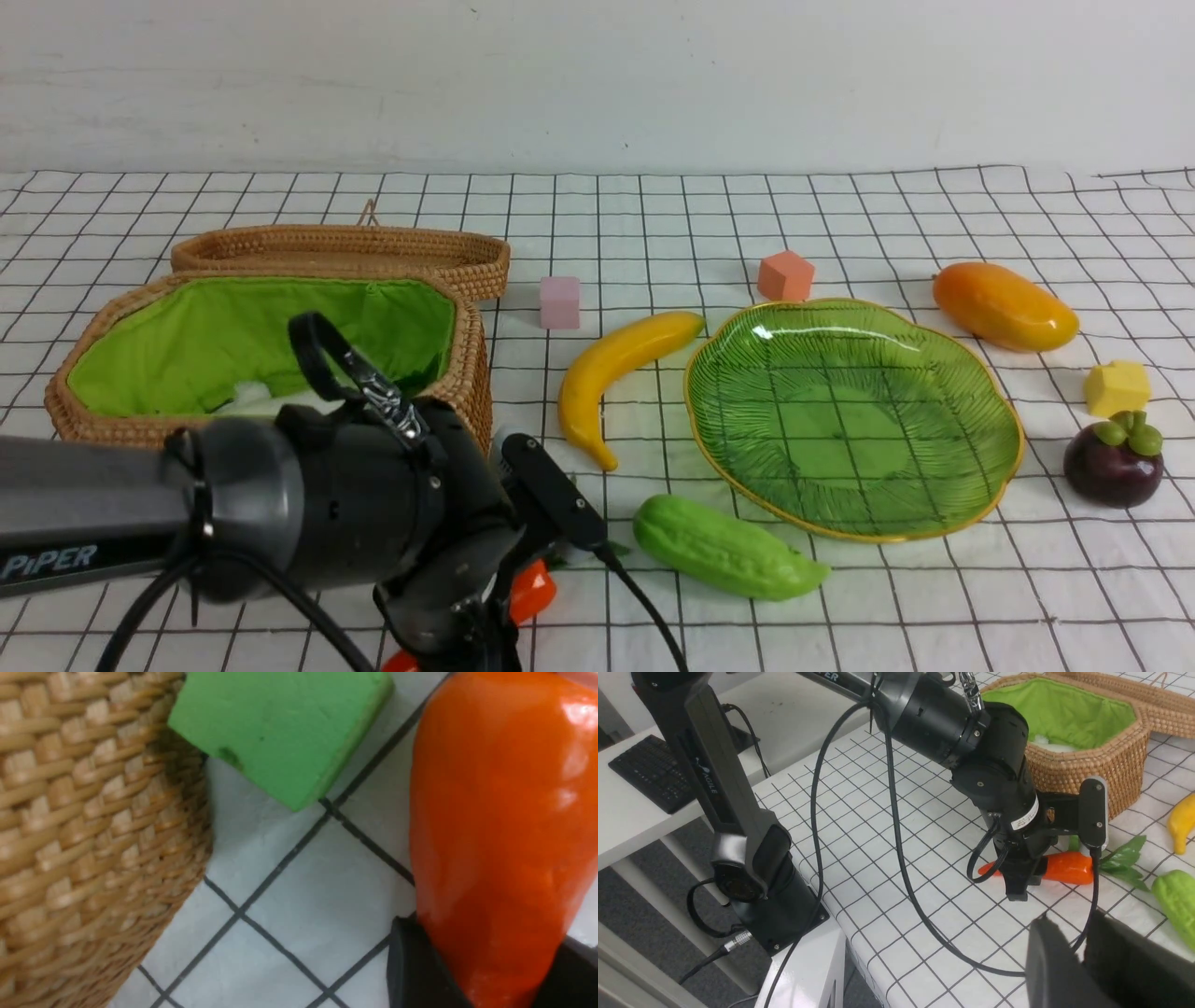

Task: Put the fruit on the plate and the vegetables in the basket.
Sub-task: Use the left arm to grab a carrot and put it into the left basket

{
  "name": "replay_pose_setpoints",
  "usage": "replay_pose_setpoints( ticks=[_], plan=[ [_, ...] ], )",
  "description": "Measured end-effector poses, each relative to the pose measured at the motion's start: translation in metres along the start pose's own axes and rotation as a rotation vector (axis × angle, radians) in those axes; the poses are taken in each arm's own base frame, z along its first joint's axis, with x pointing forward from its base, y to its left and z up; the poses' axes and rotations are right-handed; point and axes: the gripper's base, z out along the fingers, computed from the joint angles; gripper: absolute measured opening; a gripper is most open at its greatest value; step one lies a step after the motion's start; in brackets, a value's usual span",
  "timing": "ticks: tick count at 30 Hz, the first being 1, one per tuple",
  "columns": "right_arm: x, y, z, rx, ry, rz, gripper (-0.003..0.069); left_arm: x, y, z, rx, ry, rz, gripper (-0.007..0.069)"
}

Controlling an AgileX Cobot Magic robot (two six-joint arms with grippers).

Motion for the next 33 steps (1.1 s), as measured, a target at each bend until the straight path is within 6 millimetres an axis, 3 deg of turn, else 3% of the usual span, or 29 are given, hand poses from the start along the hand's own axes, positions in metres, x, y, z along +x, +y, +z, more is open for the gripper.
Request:
replay_pose_setpoints(
  ticks=[4, 8, 9, 10, 12, 14, 16, 20, 24, 25, 27, 31, 33],
  plan=[
    [0.000, 0.000, 0.000, -0.004, -0.002, 0.005, 0.0141, 0.001, -0.005, -0.018, -0.006, 0.002, 0.034, 0.0258],
    [-0.001, 0.001, 0.000, -0.007, -0.006, 0.007, 0.0141, 0.003, -0.021, -0.080, -0.015, -0.131, 0.164, 0.0258],
    [-0.001, 0.001, 0.000, -0.007, -0.008, 0.008, 0.0141, 0.004, -0.021, -0.083, -0.017, -0.140, 0.171, 0.0258],
    [-0.002, 0.000, 0.000, -0.002, -0.019, 0.009, 0.0141, 0.009, -0.022, -0.111, -0.043, -0.226, 0.230, 0.0258],
    [-0.004, -0.001, 0.000, 0.013, -0.049, 0.002, 0.0143, 0.013, -0.014, -0.130, -0.094, -0.284, 0.276, 0.0258],
    [-0.011, -0.005, -0.001, 0.054, -0.116, -0.027, 0.0144, 0.022, 0.006, -0.152, -0.208, -0.352, 0.321, 0.0258],
    [-0.019, -0.009, -0.002, 0.106, -0.203, -0.050, 0.0144, 0.027, 0.027, -0.162, -0.313, -0.385, 0.332, 0.0258],
    [-0.029, -0.015, -0.006, 0.176, -0.323, -0.063, 0.0149, 0.029, 0.063, -0.164, -0.452, -0.413, 0.310, 0.0258],
    [-0.031, -0.016, -0.007, 0.188, -0.341, -0.077, 0.0153, 0.033, 0.102, -0.147, -0.532, -0.357, 0.309, 0.0258],
    [-0.031, -0.015, -0.007, 0.188, -0.340, -0.077, 0.0153, 0.032, 0.104, -0.145, -0.538, -0.354, 0.319, 0.0258],
    [-0.029, -0.015, -0.006, 0.178, -0.323, -0.079, 0.0154, 0.036, 0.124, -0.126, -0.553, -0.272, 0.349, 0.0258],
    [-0.028, -0.014, -0.005, 0.164, -0.302, -0.080, 0.0154, 0.039, 0.136, -0.106, -0.547, -0.178, 0.385, 0.0268],
    [-0.026, -0.013, -0.005, 0.156, -0.290, -0.080, 0.0154, 0.040, 0.141, -0.099, -0.551, -0.146, 0.407, 0.0322]
  ],
)
